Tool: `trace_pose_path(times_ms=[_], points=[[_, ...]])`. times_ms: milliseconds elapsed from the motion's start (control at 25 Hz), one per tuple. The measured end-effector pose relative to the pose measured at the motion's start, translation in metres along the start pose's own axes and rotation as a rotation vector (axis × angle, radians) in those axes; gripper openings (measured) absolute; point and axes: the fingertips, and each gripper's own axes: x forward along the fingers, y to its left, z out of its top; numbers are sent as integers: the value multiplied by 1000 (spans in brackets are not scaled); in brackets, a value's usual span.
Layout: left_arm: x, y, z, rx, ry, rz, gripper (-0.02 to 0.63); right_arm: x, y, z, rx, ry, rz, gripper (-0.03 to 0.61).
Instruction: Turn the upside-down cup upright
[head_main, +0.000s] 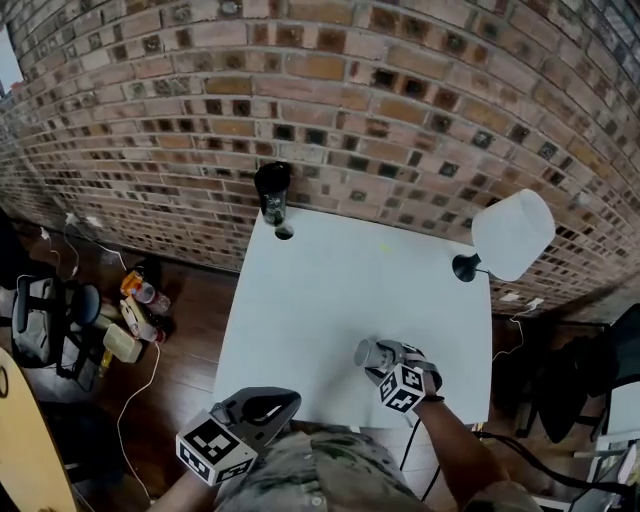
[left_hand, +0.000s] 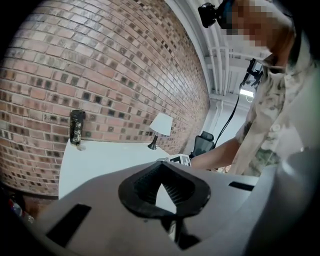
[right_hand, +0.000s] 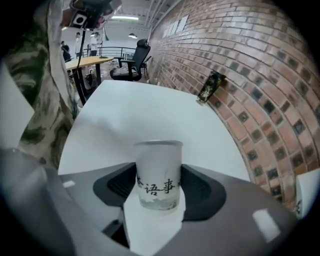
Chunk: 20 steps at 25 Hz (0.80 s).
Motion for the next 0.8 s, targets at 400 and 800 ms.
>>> trace_pose_path(times_ms=[400, 800], points=[[-11, 11, -5, -20, -23, 20, 6, 9, 2, 12, -66, 28, 28, 284], [4, -3, -2, -8, -7, 18, 6, -2, -4, 1, 36, -73, 35, 336]])
